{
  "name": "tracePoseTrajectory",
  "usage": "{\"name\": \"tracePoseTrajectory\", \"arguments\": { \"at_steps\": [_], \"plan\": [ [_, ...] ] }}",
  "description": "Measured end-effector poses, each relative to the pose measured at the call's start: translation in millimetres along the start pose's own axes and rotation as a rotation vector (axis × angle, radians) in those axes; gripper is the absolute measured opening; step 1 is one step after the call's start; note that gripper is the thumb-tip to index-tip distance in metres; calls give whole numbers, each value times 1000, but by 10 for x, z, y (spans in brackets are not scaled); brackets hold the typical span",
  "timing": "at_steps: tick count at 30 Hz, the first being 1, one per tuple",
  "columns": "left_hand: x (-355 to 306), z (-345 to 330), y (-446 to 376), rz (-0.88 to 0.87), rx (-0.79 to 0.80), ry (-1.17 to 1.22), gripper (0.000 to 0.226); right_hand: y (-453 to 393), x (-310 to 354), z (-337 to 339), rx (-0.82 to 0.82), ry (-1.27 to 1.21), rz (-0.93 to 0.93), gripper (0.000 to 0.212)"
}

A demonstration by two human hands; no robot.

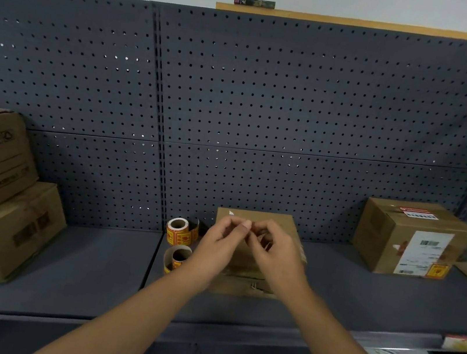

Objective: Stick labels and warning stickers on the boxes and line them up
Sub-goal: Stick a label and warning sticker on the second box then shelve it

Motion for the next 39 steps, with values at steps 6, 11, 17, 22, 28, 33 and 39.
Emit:
{"name": "tracePoseTrajectory", "arguments": {
  "at_steps": [6,11,17,22,28,33,39],
  "plan": [
    [-38,-29,-54,173,-23,324,16,-18,-171,201,-134,-107,2,7],
    [-57,-61,-86,169,13,308,19,-150,-336,294,-85,-346,-260,6],
    [-61,-74,-97,186,98,229,20,-154,-434,344,-19,-618,-408,26],
    [-102,-77,-125,130,166,6,16,-161,-423,401,28,-563,-356,30],
    [-246,-93,-171,11,209,-185,15,-147,-446,476,58,-432,-276,25],
    [-334,-194,-192,-59,293,-267,19,-167,-452,604,72,-389,-192,11],
    [-365,-343,-303,-63,172,-226,50,-158,-504,788,-119,-300,-158,7]
  ]
}}
Point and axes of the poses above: each hand's wrist, its own y-axis away from the middle knuckle, its own z-axis out of the back of the hand, x = y × z, the point moved 3 cm from there along -y, towards the middle knuckle, and after that the axes turned 15 degrees about -y, right-handed, at the moved point
